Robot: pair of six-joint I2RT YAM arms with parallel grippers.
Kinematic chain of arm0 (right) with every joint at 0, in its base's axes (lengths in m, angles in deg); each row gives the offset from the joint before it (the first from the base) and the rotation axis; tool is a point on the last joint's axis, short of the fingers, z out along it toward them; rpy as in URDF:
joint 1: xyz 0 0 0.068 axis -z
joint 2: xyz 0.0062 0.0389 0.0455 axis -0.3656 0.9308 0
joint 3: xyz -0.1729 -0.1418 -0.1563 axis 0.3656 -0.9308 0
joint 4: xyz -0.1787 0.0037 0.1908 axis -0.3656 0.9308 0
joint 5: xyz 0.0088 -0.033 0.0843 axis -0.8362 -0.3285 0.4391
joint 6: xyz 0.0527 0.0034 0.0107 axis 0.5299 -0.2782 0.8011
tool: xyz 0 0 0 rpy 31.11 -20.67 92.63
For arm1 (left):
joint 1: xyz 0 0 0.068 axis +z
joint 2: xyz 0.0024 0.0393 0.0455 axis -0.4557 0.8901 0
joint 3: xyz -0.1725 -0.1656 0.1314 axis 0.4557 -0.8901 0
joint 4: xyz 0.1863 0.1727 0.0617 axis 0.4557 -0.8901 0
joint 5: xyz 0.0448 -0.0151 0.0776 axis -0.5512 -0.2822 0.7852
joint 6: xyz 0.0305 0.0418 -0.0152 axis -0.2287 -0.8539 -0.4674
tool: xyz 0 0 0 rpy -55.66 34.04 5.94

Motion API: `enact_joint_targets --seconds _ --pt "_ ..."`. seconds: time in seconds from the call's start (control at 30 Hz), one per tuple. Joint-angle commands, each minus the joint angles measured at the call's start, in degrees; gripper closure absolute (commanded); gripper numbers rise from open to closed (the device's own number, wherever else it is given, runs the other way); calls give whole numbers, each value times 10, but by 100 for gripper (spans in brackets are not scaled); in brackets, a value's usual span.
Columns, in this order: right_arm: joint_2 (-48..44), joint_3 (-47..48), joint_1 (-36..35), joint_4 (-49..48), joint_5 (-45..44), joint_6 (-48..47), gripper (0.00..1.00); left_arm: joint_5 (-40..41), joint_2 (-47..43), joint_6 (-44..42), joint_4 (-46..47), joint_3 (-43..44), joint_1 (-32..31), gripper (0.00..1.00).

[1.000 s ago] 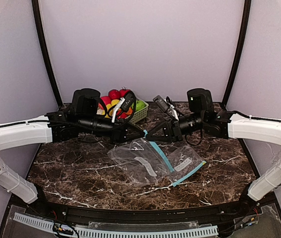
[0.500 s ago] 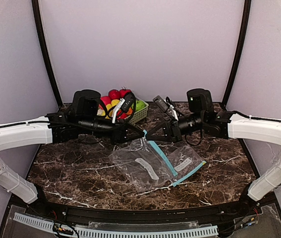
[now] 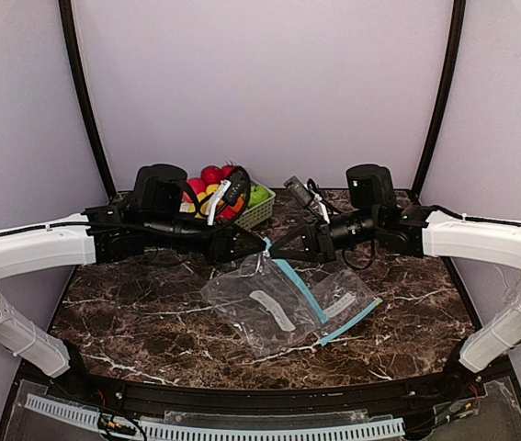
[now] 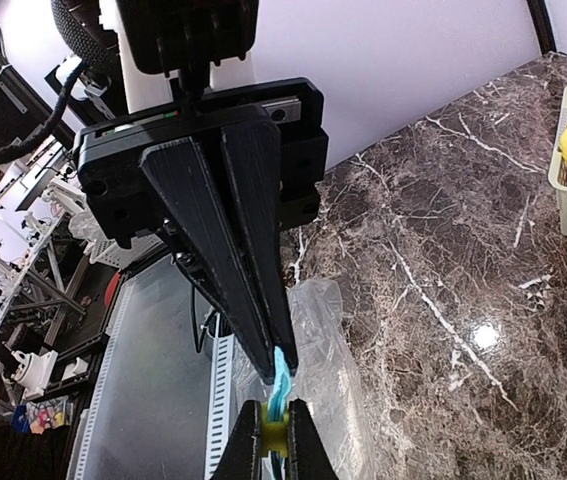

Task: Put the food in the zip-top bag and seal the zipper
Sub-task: Unzip the zipper from the zipper food storage bag.

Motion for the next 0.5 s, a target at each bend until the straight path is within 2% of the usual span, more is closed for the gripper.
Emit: enact_joint_targets --seconds 0.0,0.47 --pt "-16 -3 -5 1 6 -8 100 18 -25 7 -50 11 20 99" --pt "-8 4 -6 20 -6 -16 100 4 -67 4 -115 16 94 99"
